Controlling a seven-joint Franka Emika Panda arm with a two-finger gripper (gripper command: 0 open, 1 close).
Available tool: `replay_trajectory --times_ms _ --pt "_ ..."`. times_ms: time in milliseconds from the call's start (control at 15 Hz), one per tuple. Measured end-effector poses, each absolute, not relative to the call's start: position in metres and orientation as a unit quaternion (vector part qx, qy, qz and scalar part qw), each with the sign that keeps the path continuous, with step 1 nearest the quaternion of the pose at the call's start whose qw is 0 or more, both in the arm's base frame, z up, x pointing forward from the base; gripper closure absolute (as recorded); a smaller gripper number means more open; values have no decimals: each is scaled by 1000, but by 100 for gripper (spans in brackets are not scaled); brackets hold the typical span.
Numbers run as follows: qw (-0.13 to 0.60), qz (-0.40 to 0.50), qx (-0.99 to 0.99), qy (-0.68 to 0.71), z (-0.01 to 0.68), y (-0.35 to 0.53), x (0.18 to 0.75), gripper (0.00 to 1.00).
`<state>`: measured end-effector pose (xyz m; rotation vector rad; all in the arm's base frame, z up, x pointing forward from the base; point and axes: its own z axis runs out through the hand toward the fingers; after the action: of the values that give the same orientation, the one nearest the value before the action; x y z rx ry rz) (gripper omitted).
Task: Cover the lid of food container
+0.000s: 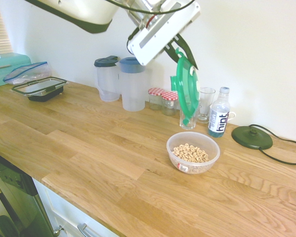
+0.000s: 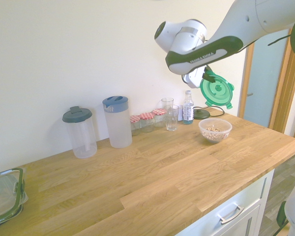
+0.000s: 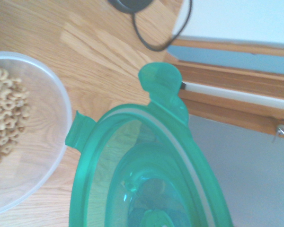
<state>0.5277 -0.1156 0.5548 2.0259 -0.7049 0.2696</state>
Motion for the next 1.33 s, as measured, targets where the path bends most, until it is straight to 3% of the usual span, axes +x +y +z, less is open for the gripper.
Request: replay_trajectory --times_ms 467,1333 --pt "570 187 727 -335 488 -134 546 100" --pt "604 208 716 -281 406 -111 521 100"
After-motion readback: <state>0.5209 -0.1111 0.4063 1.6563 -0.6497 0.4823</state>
